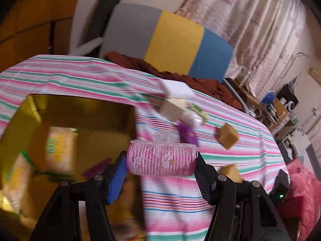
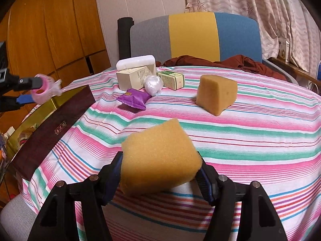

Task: Organize objects
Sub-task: 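Carry the pink roller and sponge into the gold tray and release both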

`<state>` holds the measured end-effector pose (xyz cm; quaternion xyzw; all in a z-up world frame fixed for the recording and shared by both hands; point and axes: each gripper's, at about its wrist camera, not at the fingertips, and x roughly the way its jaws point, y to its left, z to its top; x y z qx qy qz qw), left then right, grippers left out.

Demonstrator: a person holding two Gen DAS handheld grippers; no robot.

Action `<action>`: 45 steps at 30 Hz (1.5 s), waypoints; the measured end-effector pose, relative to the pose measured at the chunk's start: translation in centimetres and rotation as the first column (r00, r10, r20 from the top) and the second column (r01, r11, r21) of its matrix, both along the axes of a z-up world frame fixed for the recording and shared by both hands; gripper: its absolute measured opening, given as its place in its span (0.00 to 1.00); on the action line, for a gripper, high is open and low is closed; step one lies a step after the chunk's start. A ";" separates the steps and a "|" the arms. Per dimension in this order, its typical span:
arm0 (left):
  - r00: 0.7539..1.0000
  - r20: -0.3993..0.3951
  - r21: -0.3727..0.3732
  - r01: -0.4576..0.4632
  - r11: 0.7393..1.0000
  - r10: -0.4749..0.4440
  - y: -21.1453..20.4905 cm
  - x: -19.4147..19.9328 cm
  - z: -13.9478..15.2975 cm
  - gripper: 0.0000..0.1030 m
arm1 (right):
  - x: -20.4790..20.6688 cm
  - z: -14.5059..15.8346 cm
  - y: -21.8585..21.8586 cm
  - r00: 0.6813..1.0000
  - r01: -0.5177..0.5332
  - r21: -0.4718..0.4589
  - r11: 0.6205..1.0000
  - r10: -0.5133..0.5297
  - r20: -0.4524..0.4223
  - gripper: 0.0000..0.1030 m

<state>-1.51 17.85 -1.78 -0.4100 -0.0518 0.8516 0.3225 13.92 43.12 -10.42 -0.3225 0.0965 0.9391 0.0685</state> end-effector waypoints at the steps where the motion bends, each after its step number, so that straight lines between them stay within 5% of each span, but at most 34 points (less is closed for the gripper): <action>1: 1.000 0.005 0.002 -0.023 1.000 0.023 -1.1 -0.6 -0.2 0.62 | -0.1 0.0 -0.1 1.000 0.002 0.009 1.000 -0.002 0.005 0.66; 12: 0.973 0.008 -0.003 -0.229 0.974 0.229 -9.6 -4.5 -1.3 0.62 | -0.6 0.1 -0.8 0.997 0.055 0.033 0.998 -0.056 0.046 0.66; 19: 0.930 0.017 -0.024 -0.367 0.930 0.368 -14.0 -7.5 -2.6 0.62 | -0.5 2.0 -1.7 0.992 0.122 -0.077 0.989 -0.122 0.006 0.65; 25: 0.904 0.053 -0.046 -0.422 0.905 0.424 -15.8 -9.2 -4.4 0.62 | -2.0 6.2 -6.7 0.995 -0.008 -0.061 0.998 0.002 -0.101 0.65; 32: 0.912 0.111 -0.058 -0.390 0.919 0.395 -15.6 -10.8 -5.7 0.62 | -4.3 8.5 -11.4 0.983 -0.135 -0.073 0.988 0.124 -0.139 0.65; 39: 0.916 0.096 -0.023 -0.390 0.921 0.390 -16.2 -10.0 -4.9 0.89 | -6.3 9.3 -14.2 0.972 -0.211 -0.085 0.974 0.200 -0.121 0.65; 45: 0.865 0.154 -0.003 -0.483 0.876 0.477 -17.7 -9.5 -3.8 0.97 | -9.2 8.9 -16.3 0.962 -0.271 -0.090 0.958 0.268 -0.047 0.65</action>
